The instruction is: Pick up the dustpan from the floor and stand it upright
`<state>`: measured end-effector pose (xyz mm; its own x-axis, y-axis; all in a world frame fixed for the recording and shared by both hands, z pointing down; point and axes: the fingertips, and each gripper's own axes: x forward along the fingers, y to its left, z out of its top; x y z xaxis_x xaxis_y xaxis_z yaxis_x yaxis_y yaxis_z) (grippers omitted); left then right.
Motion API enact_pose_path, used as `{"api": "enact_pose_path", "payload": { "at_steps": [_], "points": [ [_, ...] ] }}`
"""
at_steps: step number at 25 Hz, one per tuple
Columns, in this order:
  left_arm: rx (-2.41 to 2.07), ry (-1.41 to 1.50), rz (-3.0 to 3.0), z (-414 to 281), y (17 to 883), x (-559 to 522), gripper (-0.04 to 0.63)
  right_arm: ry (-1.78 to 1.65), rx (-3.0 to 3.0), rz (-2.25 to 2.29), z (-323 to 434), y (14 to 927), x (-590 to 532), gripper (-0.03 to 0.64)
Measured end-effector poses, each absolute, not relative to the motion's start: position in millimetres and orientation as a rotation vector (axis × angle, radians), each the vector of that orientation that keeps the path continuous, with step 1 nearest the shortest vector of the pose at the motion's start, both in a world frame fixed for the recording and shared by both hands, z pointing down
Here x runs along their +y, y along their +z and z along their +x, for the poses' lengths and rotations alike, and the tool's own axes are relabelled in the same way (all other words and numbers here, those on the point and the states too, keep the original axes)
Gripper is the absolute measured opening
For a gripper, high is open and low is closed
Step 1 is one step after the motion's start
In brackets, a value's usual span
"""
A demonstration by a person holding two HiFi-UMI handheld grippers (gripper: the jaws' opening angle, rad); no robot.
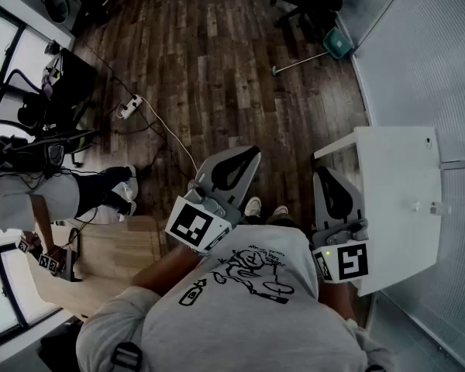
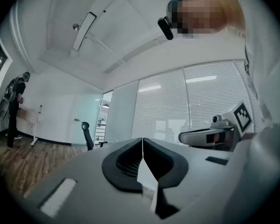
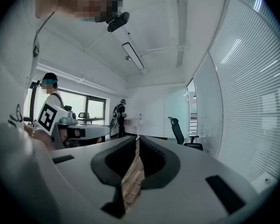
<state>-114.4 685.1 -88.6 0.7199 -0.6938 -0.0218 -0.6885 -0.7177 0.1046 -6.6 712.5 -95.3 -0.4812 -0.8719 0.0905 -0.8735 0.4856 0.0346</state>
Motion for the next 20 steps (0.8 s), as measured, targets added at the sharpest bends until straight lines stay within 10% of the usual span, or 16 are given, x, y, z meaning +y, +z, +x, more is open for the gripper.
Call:
{"api": "enact_pose_path", "payload": {
  "at_steps": [20],
  "points": [
    [-1.178,-0.091,2.826,-125,-88,644,0.005,-0.004,-2.694,1.518,-18,-106,660,0.023]
  ]
}}
